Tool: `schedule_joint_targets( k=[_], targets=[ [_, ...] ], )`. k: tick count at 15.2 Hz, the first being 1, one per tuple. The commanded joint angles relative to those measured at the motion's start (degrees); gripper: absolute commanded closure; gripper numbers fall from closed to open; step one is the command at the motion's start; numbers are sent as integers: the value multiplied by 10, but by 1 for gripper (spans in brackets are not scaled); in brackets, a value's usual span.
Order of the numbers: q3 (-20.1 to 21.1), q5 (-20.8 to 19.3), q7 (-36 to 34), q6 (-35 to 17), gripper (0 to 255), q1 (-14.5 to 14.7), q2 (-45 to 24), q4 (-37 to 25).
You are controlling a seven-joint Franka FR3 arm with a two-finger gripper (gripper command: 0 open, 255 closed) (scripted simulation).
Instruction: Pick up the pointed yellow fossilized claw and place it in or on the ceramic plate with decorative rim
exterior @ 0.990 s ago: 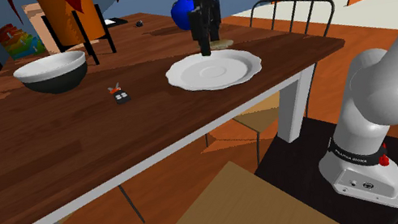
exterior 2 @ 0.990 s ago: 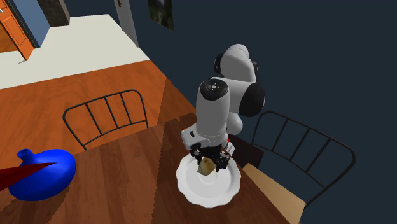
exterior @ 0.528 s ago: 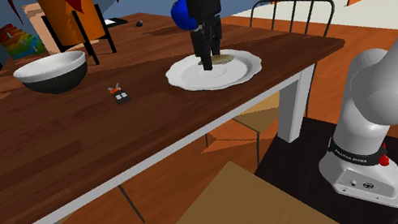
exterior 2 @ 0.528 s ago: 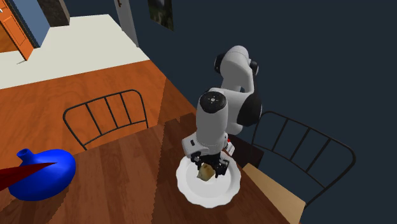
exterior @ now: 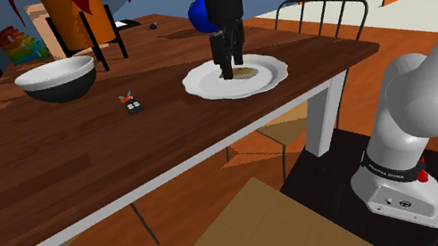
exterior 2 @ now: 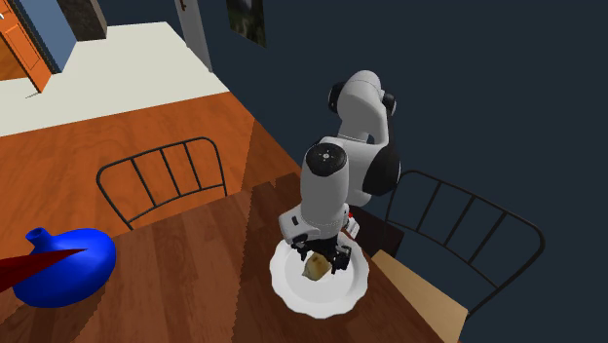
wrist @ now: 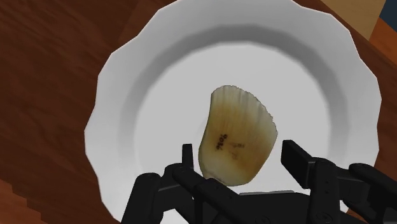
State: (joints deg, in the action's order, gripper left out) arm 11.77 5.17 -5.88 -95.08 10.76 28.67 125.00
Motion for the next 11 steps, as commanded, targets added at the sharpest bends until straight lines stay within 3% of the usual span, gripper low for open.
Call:
schedule_joint_targets(
  k=[1, 5, 9, 11],
  targets=[
    [0, 0, 0, 0, 0, 0, 0, 0],
    [0, 0, 0, 0, 0, 0, 0, 0],
    [-3, -4, -3, 71, 0, -3, -16, -87],
    [-3, -4, -3, 71, 0, -3, -16, -86]
  ],
)
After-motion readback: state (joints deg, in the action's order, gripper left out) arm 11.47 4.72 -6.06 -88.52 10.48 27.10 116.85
